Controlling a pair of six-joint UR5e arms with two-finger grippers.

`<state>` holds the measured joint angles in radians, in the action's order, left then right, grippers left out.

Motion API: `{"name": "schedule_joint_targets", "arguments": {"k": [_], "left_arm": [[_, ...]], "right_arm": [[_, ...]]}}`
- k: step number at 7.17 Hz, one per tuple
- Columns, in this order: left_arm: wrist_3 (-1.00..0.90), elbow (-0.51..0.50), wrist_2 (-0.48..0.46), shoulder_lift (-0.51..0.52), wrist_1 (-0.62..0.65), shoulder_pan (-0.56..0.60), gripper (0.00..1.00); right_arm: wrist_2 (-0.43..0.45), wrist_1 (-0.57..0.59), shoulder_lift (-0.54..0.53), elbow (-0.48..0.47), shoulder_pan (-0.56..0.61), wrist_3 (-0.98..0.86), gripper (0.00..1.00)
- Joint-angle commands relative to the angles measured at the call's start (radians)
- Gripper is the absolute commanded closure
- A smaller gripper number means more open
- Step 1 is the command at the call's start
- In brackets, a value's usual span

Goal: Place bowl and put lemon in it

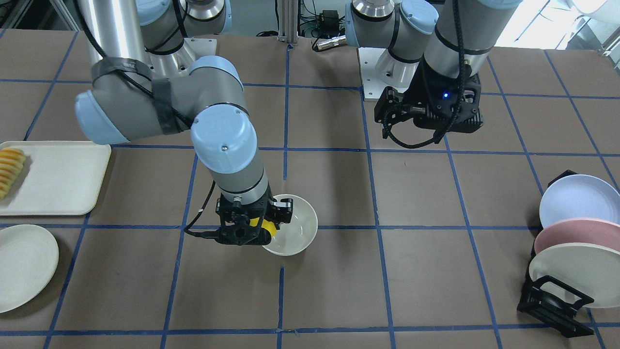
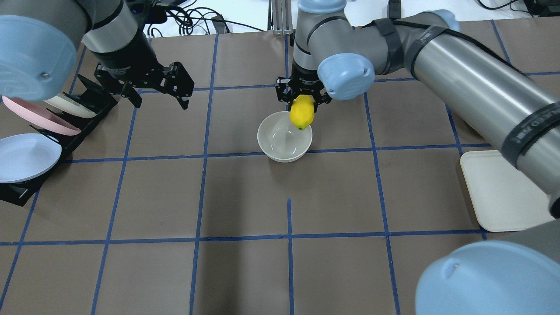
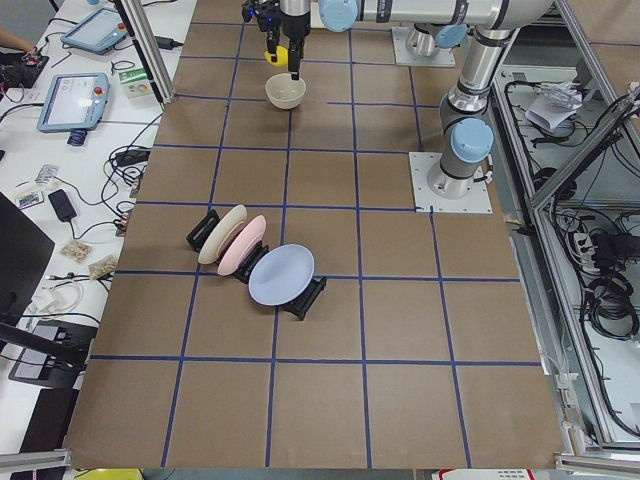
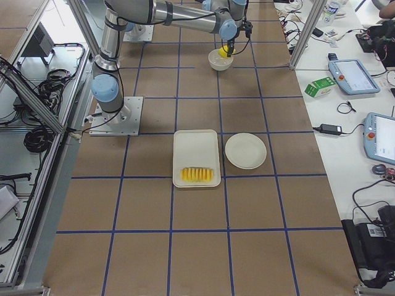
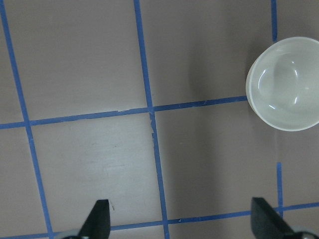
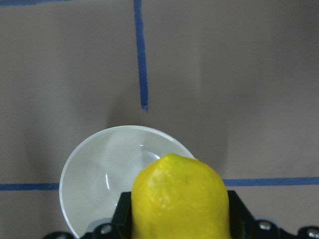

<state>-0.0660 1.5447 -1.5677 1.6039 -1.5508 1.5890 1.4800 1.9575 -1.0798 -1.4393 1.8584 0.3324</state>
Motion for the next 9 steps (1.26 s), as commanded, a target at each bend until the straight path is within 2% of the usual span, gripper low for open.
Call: {"name": "schedule_joint_targets", "arguments": {"k": [1, 4, 5, 6, 7, 9], "left_arm": [[-0.001, -0.020, -0.009, -0.016, -0.024, -0.035, 0.00], [0.011, -0.020, 0.001, -0.016, -0.023, -0.026, 0.00], [0.011, -0.011, -0.008, -0.013, -0.023, -0.026, 0.00], [0.012, -0.009, -0.006, -0.013, -0.023, -0.024, 0.00], [0.012, -0.008, -0.008, -0.007, -0.023, -0.024, 0.00], [0.014, -0.008, 0.003, -0.001, -0.023, -0.024, 0.00]], "right_arm": [[-0.004, 0.034, 0.049, -0.006, 0.030, 0.016, 1.00], [-0.030, 0.031, 0.064, -0.032, 0.035, 0.014, 0.99], [-0.073, 0.035, 0.069, -0.032, 0.035, 0.010, 0.92], [-0.066, 0.037, 0.087, -0.033, 0.033, -0.007, 0.50], [-0.063, 0.041, 0.092, -0.032, 0.033, -0.003, 0.00], [-0.060, 0.037, 0.083, -0.021, 0.028, -0.006, 0.00]]}}
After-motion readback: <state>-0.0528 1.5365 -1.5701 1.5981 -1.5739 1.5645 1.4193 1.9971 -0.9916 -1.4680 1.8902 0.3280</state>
